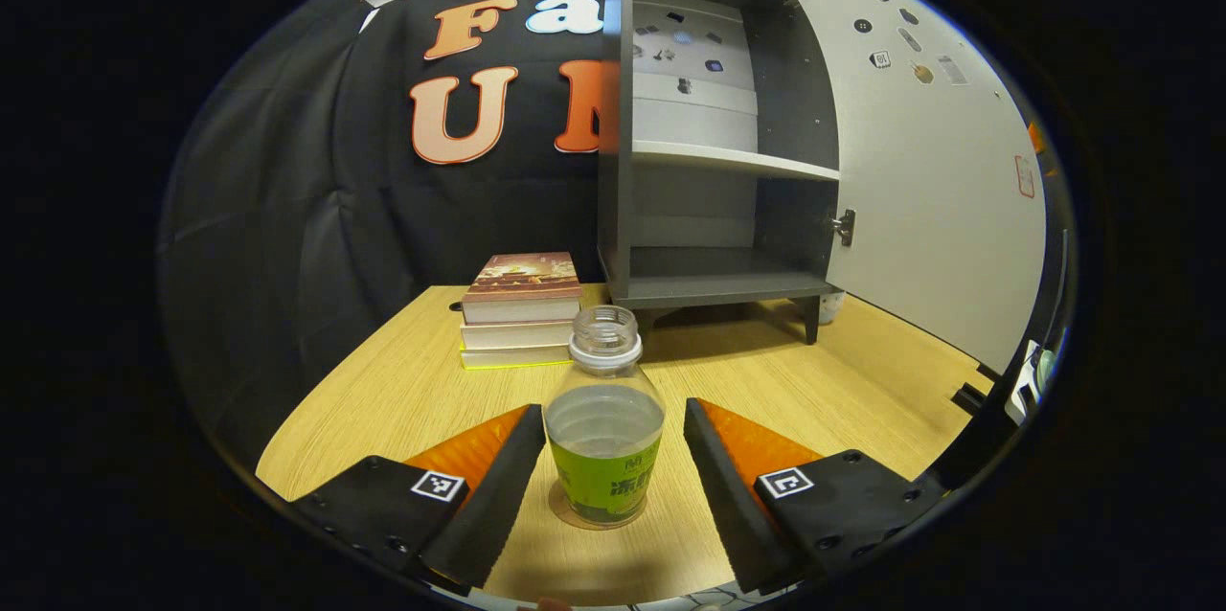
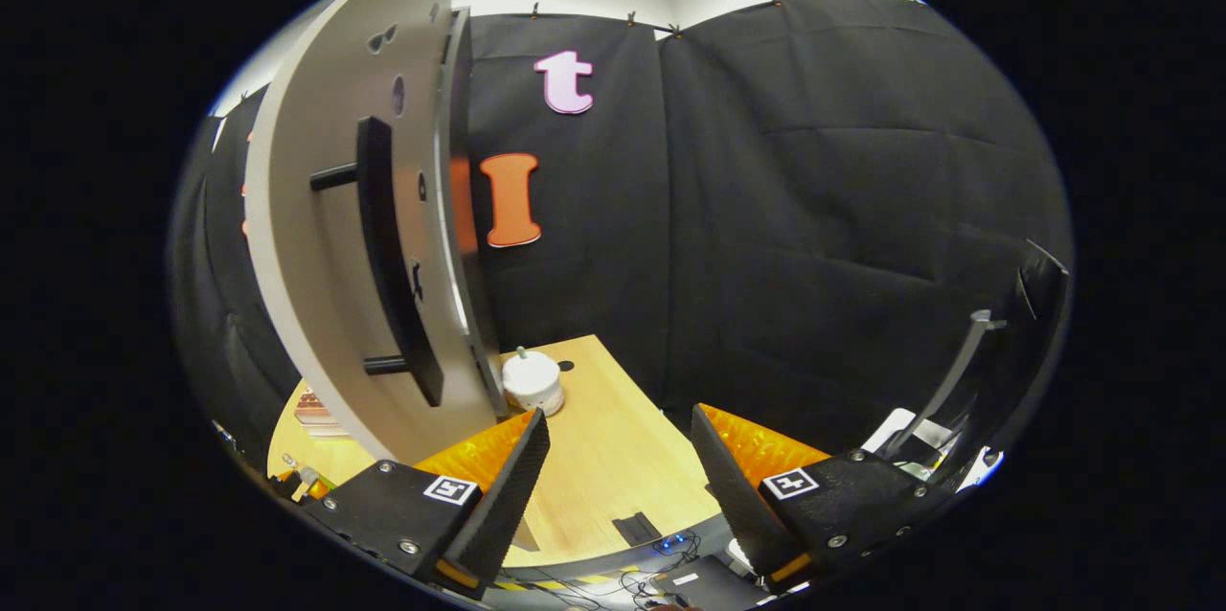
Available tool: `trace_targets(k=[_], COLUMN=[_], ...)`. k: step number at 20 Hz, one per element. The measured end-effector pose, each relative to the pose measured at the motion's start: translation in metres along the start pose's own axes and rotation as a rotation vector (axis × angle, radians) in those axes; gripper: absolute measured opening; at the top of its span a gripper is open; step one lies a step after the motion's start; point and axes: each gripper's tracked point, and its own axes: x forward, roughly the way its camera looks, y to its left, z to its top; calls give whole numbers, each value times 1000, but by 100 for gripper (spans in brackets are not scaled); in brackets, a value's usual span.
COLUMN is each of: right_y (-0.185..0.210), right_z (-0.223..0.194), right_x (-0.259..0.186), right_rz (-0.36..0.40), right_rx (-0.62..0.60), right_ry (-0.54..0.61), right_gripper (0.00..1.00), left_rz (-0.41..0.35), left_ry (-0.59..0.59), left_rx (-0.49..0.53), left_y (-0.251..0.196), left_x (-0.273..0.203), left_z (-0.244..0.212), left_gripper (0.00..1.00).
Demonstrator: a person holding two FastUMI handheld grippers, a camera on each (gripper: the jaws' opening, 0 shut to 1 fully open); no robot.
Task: Open the cabinet door with the right hand, grasp the bottle in the cabinet with the left hand and place it on the coaster, then close the cabinet door with the right hand.
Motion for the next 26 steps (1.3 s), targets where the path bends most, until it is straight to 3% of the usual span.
trace_targets(k=[7, 10, 11, 12, 13, 14, 15, 16, 18, 19, 20, 26], right_y=[34, 46, 45, 44, 45, 47, 51, 54, 61, 64, 69, 94], right_z=[-15, -22, -24, -23, -24, -25, -26, -25, -25, -25, -26, -26], right_x=[-2, -6, -5, -7, -6, -7, -7, -9, -10, -10, -12, -18], right_rz=[140, 187, 189, 190, 191, 196, 204, 211, 227, 236, 245, 285], right_rx=[-89, -105, -110, -106, -98, -87, -84, -86, -95, -100, -104, -102], right_ry=[13, 20, 19, 13, 13, 14, 14, 9, 4, 2, 1, 1], right_gripper=[93, 92, 98, 92, 98, 92, 97, 90, 89, 97, 89, 89], left_rz=[37, 62, 69, 75, 84, 91, 97, 103, 89, 79, 73, 125], left_ry=[-8, -2, -10, -18, -33, -49, -65, -83, -94, -111, -133, -200], left_rx=[56, 15, 3, -1, 2, 8, 12, 13, -2, -4, 2, 35], left_y=[10, 16, 17, 19, 22, 25, 29, 32, 34, 35, 38, 70], left_x=[-37, -62, -70, -77, -82, -87, -91, -95, -101, -105, -110, -132], left_z=[26, 43, 53, 64, 76, 90, 104, 119, 145, 161, 179, 251], left_gripper=[96, 96, 96, 96, 96, 96, 96, 95, 95, 96, 96, 95])
